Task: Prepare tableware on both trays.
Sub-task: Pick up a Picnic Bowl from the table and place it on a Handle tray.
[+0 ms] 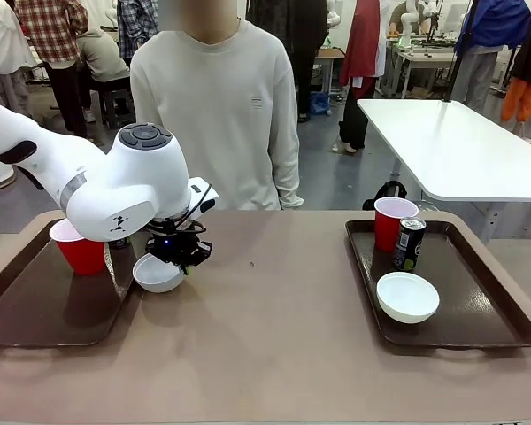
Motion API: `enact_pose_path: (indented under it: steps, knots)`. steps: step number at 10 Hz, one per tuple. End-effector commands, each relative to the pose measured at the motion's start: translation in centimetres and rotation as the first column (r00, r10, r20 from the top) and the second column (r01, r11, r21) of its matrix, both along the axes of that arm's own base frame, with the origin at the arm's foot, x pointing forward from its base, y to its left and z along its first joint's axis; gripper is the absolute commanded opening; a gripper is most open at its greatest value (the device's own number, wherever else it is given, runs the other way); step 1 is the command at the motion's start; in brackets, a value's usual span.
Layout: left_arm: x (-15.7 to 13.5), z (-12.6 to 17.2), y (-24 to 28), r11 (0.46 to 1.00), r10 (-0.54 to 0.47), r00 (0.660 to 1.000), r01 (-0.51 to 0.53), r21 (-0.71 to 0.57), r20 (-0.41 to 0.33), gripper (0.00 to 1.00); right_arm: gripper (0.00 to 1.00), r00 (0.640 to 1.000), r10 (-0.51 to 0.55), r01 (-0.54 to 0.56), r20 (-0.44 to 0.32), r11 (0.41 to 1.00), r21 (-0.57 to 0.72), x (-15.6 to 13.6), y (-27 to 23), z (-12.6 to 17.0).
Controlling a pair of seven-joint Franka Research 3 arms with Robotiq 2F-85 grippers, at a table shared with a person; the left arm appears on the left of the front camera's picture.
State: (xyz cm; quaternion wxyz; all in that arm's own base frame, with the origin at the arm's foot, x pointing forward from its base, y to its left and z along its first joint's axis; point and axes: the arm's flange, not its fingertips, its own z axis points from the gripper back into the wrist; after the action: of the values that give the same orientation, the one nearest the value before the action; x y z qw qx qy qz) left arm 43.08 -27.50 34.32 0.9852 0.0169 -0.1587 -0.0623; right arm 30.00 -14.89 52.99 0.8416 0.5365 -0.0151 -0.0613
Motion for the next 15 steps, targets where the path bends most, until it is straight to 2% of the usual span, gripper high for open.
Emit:
enact_pose_path:
  steps: [1, 2, 3, 5, 8, 9, 10, 11, 15]
  knots:
    - [0.2, 0.0, 0.1, 1.000, -0.015, 1.000, 0.015, -0.017, -0.004, 0.00, 0.90, 1.000, -0.001, 0.001, 0.005, 1.000, 0.020, 0.0, 0.2, 0.1]
    - [0.0, 0.0, 0.0, 1.000, 0.000, 1.000, 0.000, 0.000, 0.000, 0.04, 0.90, 1.000, -0.001, 0.001, 0.005, 1.000, 0.020, 0.0, 0.2, 0.1]
    - [-2.4, 1.8, -0.4, 0.999, 0.044, 0.999, -0.044, 0.000, 0.003, 0.04, 0.90, 1.000, -0.001, 0.001, 0.005, 1.000, 0.020, 0.0, 0.2, 0.1]
    - [-5.2, 5.1, 0.3, 0.992, 0.122, 0.992, -0.121, 0.049, -0.029, 0.04, 0.90, 1.000, -0.001, 0.001, 0.005, 1.000, 0.020, 0.0, 0.2, 0.1]
    - [-10.1, 7.5, 0.3, 0.977, 0.184, 0.982, -0.177, 0.118, -0.047, 0.04, 0.90, 1.000, -0.001, 0.001, 0.005, 1.000, 0.020, 0.0, 0.2, 0.1]
    - [-11.2, 7.9, 1.3, 0.963, 0.254, 0.967, -0.250, 0.103, -0.031, 0.04, 0.90, 1.000, -0.001, 0.001, 0.005, 1.000, 0.020, 0.0, 0.2, 0.1]
    - [-11.4, 8.1, 2.8, 0.952, 0.293, 0.956, -0.292, 0.097, -0.001, 0.04, 0.90, 1.000, -0.001, 0.001, 0.005, 1.000, 0.020, 0.0, 0.2, 0.1]
    - [-10.9, 8.3, 5.1, 0.949, 0.307, 0.952, -0.305, 0.080, -0.009, 0.04, 0.90, 1.000, -0.001, 0.001, 0.005, 1.000, 0.020, 0.0, 0.2, 0.1]
    - [-9.2, 8.4, 12.5, 0.955, 0.295, 0.947, -0.290, 0.053, -0.131, 0.04, 0.90, 1.000, -0.001, 0.001, 0.005, 1.000, 0.020, 0.0, 0.2, 0.1]
